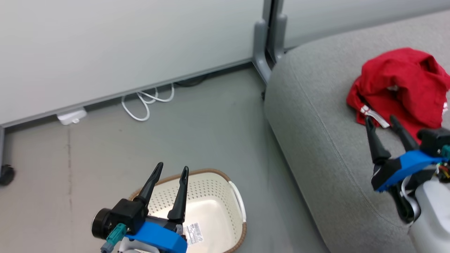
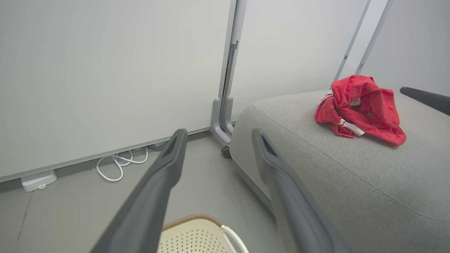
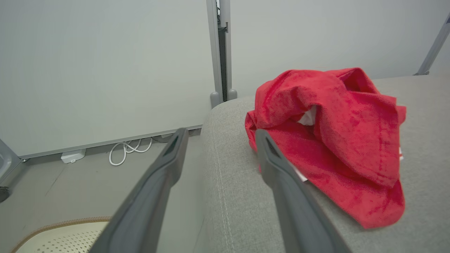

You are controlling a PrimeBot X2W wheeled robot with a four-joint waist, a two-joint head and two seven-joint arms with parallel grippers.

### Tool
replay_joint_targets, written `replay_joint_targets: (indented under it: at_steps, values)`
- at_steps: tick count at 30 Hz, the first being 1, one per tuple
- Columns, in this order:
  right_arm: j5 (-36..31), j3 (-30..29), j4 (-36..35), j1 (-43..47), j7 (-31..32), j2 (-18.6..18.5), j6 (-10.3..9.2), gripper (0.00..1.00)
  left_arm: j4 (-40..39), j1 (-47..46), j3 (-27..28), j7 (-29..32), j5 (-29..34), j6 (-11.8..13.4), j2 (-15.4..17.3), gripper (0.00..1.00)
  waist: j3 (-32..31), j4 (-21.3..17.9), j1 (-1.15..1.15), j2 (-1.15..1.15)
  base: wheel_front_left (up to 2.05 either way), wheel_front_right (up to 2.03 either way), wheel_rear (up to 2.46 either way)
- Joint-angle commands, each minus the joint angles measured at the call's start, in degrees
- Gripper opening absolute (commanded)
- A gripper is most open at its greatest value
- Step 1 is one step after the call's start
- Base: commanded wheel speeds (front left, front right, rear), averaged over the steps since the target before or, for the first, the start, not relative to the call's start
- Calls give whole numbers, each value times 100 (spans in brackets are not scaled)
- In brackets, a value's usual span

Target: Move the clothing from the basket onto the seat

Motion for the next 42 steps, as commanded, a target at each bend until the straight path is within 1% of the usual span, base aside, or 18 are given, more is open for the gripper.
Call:
replay_joint_targets:
  at_steps: [1, 6, 10, 17, 20, 24, 29, 42]
  values:
    - [30, -35, -101, 203, 11, 37, 1, 100, 27, 75, 60, -26, 0, -40, -12, 100, -277, 275, 2, -1, 0, 0, 0]
    - [-119, -191, -581, 818, 79, 270, 1, 100, 91, 266, 382, -26, 33, -39, -106, 100, -506, 561, 2, -1, 0, 0, 0]
    - [-284, -347, -982, 1203, 161, 539, 1, 100, 113, 404, 648, -25, 60, -41, -156, 100, -600, 768, 2, -1, 0, 0, 0]
    - [-925, -680, -1541, 1725, 382, 911, 1, 100, 235, 472, 940, -26, 103, -34, -195, 100, -658, 1141, 2, -1, 0, 0, 0]
    - [-1159, -777, -1730, 1930, 476, 1044, 1, 100, 310, 455, 1107, -25, 87, -34, -210, 100, -665, 1245, 2, -1, 0, 0, 0]
    - [-1318, -863, -1927, 2160, 569, 1266, 1, 100, 419, 465, 1288, -25, 106, -36, -225, 100, -683, 1325, 2, -1, 0, 0, 0]
    - [-1468, -930, -2146, 2391, 635, 1420, 1, 100, 517, 495, 1380, -25, 127, -37, -239, 100, -701, 1388, 2, -1, 0, 0, 0]
    - [-1523, -1031, -2429, 2570, 724, 1581, 1, 100, 578, 550, 1409, -25, 146, -37, -250, 100, -699, 1338, 2, -1, 0, 0, 0]
